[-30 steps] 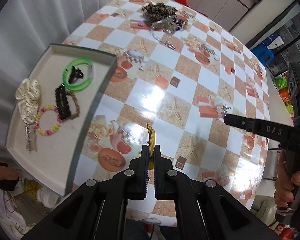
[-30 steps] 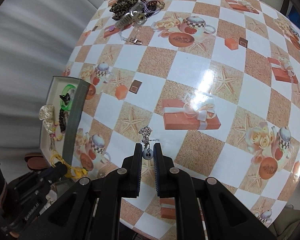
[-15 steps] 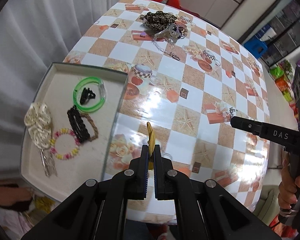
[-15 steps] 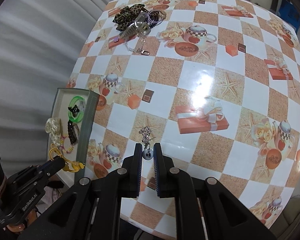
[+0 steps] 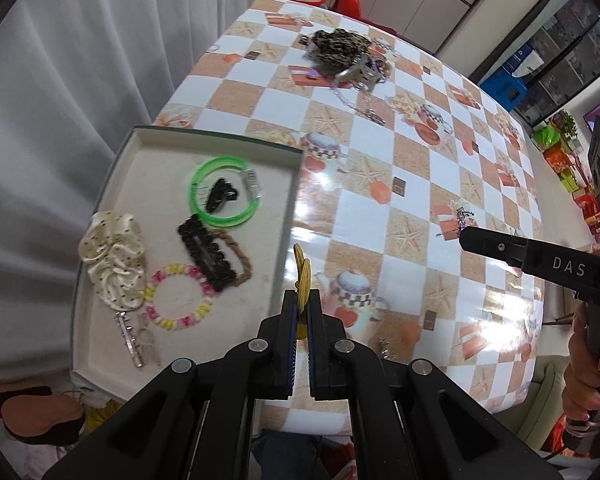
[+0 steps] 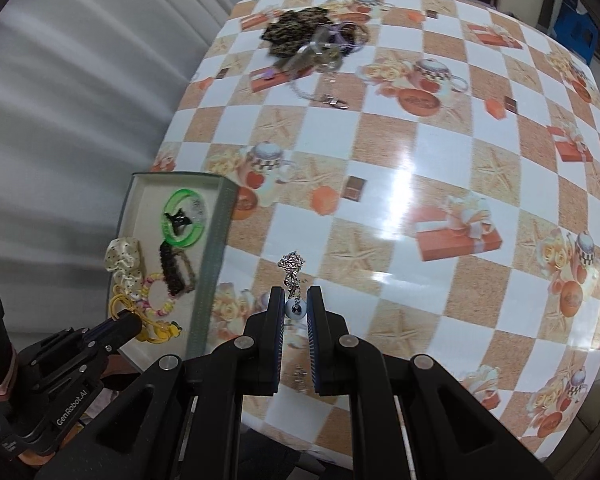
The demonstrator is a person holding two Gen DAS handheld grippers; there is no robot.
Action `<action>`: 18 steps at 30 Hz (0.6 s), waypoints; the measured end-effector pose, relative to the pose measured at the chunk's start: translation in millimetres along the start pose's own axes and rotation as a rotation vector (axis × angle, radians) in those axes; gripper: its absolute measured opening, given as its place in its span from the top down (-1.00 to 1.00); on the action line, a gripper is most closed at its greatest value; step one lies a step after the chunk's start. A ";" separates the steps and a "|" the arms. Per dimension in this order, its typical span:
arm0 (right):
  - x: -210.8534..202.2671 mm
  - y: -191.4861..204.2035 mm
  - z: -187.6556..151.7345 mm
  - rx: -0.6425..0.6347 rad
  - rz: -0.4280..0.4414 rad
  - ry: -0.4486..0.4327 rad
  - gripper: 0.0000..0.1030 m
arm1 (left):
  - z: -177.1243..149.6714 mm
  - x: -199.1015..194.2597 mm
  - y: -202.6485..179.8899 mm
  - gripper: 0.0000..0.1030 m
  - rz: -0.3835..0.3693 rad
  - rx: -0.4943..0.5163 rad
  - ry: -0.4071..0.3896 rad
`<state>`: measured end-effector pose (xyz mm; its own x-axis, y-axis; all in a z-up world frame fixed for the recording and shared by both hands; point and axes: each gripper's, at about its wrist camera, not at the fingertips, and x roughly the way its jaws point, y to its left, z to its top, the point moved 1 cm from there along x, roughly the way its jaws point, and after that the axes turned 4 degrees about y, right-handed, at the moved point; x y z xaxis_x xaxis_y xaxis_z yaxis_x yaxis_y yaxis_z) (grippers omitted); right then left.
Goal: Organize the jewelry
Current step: 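Carry the keychain charm and yellow hair tie over the tray with both tools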
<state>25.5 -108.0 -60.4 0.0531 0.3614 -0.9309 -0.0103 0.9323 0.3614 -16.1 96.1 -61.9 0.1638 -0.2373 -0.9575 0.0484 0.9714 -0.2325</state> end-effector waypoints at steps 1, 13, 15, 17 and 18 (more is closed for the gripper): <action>0.3 5.3 -0.2 -0.007 0.001 0.000 0.77 | -1.6 -1.7 5.2 0.82 0.001 -0.006 -0.003; 19.2 69.6 -5.2 -0.122 0.011 0.038 0.77 | -30.0 1.3 62.5 0.82 0.038 -0.102 0.009; 26.4 79.8 -6.0 -0.145 0.010 0.053 0.77 | -35.0 8.5 72.7 0.82 0.053 -0.117 0.024; 35.5 91.1 -6.3 -0.167 0.011 0.070 0.77 | -38.7 16.6 81.8 0.82 0.069 -0.131 0.039; 40.3 96.4 -6.4 -0.179 0.010 0.078 0.77 | -40.4 21.4 86.2 0.82 0.075 -0.140 0.049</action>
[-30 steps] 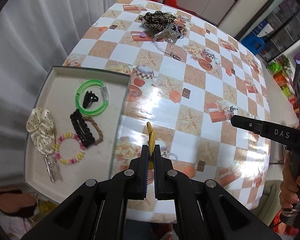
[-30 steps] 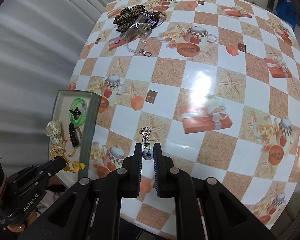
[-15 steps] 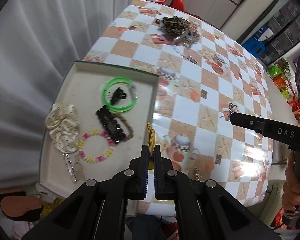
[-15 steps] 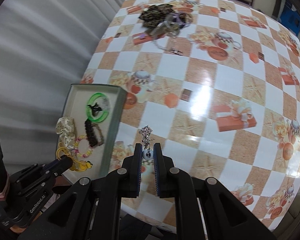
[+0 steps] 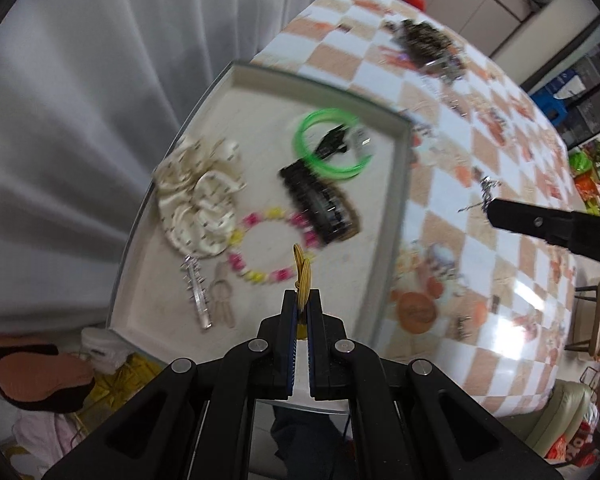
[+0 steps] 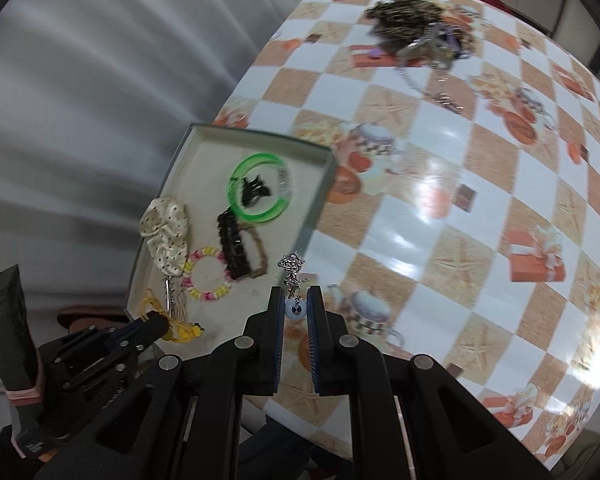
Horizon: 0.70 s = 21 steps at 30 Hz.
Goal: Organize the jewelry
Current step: 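Carry the keychain charm and yellow hair tie over the tray with both tools, then open the right tool to drop the keychain while the left tool releases the yellow hair tie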
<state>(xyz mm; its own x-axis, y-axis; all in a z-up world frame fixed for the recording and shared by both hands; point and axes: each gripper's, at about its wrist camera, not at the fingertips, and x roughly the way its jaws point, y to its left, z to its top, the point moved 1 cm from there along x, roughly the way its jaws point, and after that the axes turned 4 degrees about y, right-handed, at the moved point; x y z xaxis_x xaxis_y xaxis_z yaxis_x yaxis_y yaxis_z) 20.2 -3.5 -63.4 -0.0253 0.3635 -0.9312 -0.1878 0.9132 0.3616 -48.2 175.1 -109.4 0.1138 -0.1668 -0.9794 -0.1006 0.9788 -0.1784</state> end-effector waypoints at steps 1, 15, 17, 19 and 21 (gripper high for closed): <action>4.2 3.7 1.4 -0.009 -0.001 0.008 0.77 | -0.5 3.6 2.9 0.82 0.005 -0.005 0.006; 64.9 38.8 31.0 -0.084 -0.022 0.093 0.77 | 8.3 44.5 15.9 0.82 0.075 -0.013 0.037; 72.6 40.2 35.7 -0.087 -0.026 0.101 0.77 | 9.9 49.2 16.4 0.82 0.082 -0.011 0.041; 78.4 40.6 39.7 -0.086 -0.029 0.107 0.77 | 11.2 53.6 16.2 0.82 0.090 -0.009 0.045; 86.1 39.7 43.2 -0.082 -0.035 0.114 0.77 | 12.2 57.4 16.2 0.82 0.101 -0.003 0.044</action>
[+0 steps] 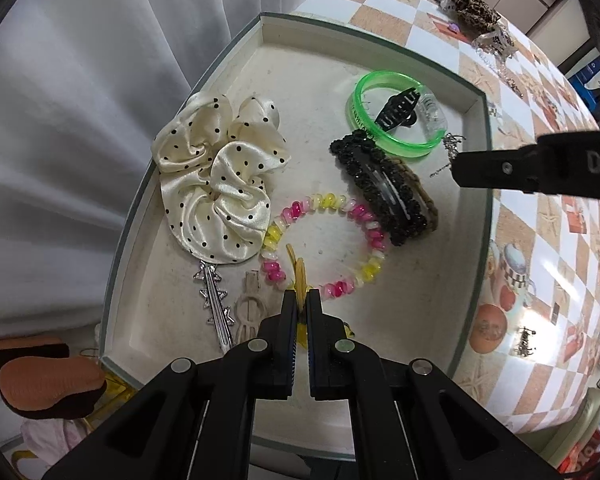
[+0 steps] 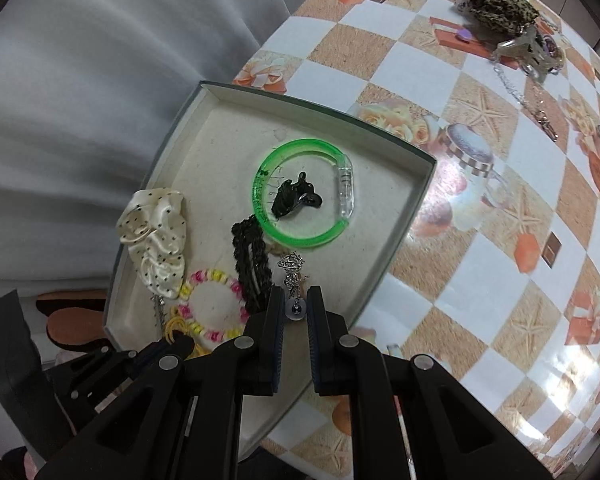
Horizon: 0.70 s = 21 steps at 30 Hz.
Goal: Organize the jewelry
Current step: 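Open the right tool to drop the keychain while the left tool releases the yellow hair tie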
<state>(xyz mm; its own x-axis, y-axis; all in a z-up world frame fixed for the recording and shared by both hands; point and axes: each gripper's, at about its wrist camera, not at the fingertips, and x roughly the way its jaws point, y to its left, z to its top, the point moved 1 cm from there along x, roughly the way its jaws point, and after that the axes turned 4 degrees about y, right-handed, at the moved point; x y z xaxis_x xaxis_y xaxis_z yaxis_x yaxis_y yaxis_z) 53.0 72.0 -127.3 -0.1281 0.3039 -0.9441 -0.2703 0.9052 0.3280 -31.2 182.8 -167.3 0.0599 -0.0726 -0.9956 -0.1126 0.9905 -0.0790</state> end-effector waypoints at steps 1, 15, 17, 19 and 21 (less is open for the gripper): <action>3.8 0.0 2.3 0.003 -0.002 0.004 0.77 | 1.3 2.3 -2.1 0.82 0.006 0.003 0.001; 48.9 0.6 11.2 0.021 -0.022 0.059 0.75 | 11.5 13.4 -11.4 0.81 0.039 0.018 -0.005; 49.6 1.7 12.0 0.016 -0.025 0.057 0.75 | 12.3 13.8 -12.0 0.81 0.043 0.018 -0.006; 49.5 2.7 12.4 0.016 -0.025 0.059 0.75 | 8.5 11.8 -9.4 0.81 0.045 0.018 -0.005; 49.7 4.0 13.9 0.021 -0.022 0.064 0.74 | 8.7 11.6 -9.4 0.81 0.045 0.012 0.000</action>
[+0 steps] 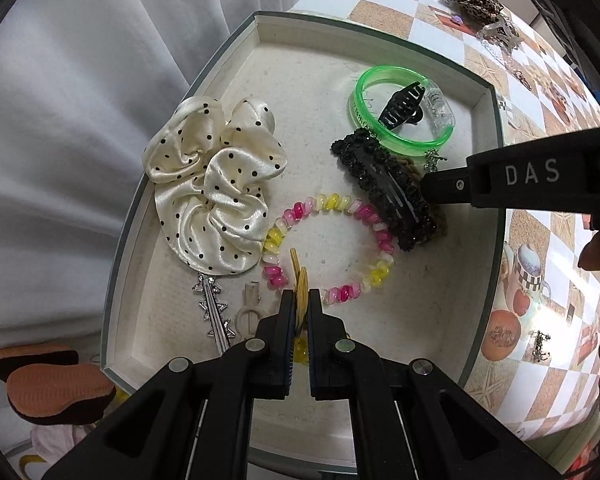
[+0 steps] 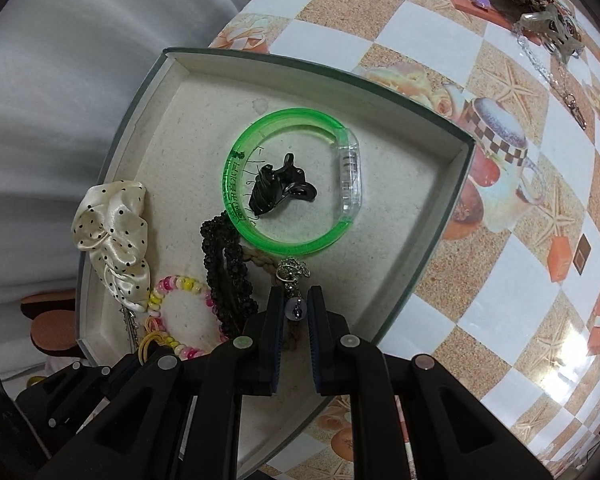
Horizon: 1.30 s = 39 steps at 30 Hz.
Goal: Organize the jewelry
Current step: 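Open the right tool to drop the keychain while the left tool releases the yellow hair tie, then lift both open tools away from the tray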
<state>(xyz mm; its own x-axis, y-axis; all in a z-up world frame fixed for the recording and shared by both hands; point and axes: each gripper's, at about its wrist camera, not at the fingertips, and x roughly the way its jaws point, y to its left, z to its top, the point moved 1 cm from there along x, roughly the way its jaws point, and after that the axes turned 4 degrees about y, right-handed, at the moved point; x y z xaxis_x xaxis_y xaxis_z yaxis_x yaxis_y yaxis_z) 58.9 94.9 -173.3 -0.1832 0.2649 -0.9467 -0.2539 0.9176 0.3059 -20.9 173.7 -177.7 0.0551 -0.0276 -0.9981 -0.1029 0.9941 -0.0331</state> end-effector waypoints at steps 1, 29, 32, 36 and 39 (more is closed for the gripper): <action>-0.6 0.4 -0.5 0.001 0.001 -0.001 0.73 | -0.7 -0.3 0.1 0.81 -0.001 -0.002 0.003; -83.5 -29.3 -48.8 0.033 0.023 -0.088 -0.36 | -12.9 -53.3 -2.1 -1.00 0.042 -0.025 -0.047; -88.1 -28.3 -57.7 0.025 -0.005 -0.083 -0.63 | -13.4 -63.7 -1.5 -1.00 0.046 -0.031 -0.051; -98.5 -24.3 -66.7 -0.005 -0.081 -0.104 -0.65 | -16.1 -81.5 1.5 -1.00 0.051 -0.031 -0.065; -108.2 -21.6 -71.8 -0.027 -0.134 -0.124 -0.65 | -16.9 -92.4 1.6 -1.00 0.051 -0.025 -0.076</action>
<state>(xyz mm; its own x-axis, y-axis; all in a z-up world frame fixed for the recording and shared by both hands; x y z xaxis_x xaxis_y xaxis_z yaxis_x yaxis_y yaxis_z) 16.0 25.2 -70.3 -0.0277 0.1767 -0.9839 -0.2939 0.9393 0.1770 -42.9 176.1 -86.3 0.1245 0.0322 -0.9917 -0.1322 0.9911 0.0155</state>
